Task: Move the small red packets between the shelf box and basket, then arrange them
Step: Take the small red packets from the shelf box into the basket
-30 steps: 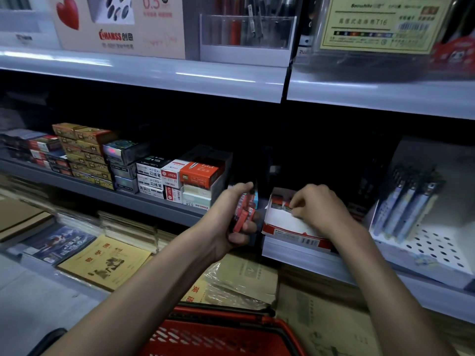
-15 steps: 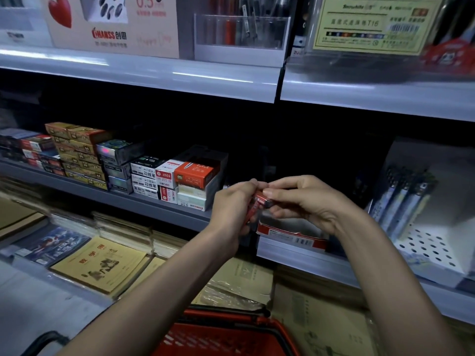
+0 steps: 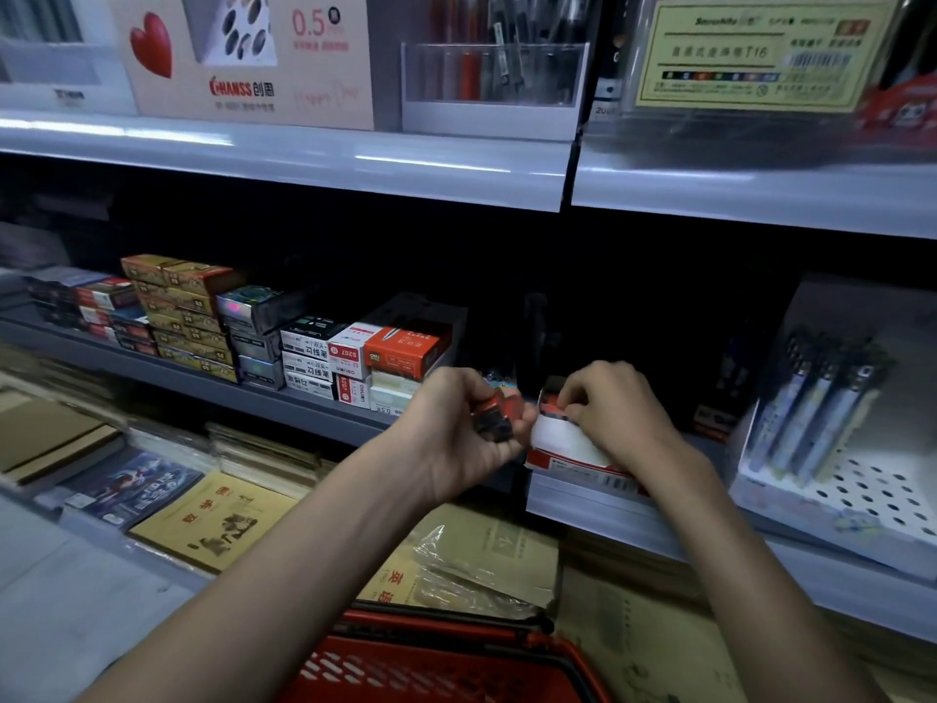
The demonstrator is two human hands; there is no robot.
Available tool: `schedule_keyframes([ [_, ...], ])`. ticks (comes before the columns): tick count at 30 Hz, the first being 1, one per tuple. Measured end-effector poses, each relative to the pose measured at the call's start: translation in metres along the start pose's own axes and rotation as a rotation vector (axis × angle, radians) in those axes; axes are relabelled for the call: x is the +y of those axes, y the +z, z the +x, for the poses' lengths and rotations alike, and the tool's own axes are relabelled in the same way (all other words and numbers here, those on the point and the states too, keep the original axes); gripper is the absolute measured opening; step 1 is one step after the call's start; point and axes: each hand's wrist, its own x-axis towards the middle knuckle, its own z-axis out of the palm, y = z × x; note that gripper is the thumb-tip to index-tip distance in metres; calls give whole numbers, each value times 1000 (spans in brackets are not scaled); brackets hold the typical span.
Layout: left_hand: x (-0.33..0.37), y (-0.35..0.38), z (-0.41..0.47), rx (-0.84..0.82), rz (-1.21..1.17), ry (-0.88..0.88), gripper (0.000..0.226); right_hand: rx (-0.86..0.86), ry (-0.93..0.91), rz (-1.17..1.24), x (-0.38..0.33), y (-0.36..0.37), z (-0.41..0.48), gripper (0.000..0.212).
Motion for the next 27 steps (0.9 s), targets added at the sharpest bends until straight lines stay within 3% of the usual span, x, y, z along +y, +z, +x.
schedule_keyframes([
  [3,0,-2,1,-29,48,-7,14,39,6,122,-1,-9,-5,21],
  [5,-2,-3,3,-51,146,9,14,49,66,408,-12,-28,-11,11],
  [8,-7,-3,6,-44,337,123,15,-215,145,939,-32,-60,-27,27],
  [10,-12,0,8,-1,477,242,23,-313,107,1002,-36,-72,-36,27],
  [15,-23,9,11,61,727,475,42,-272,212,1082,-27,-68,-37,35],
  [18,-23,14,17,72,634,373,44,-164,306,1154,-17,-68,-32,30],
  [19,-20,15,19,75,566,289,44,-80,341,1110,-11,-69,-29,22],
  [21,-16,15,25,71,451,166,33,122,351,775,3,-67,-22,10],
  [23,-13,14,28,81,393,150,20,230,291,405,13,-64,-18,16],
  [27,-14,9,27,79,348,192,20,179,131,24,16,-53,-19,19],
])
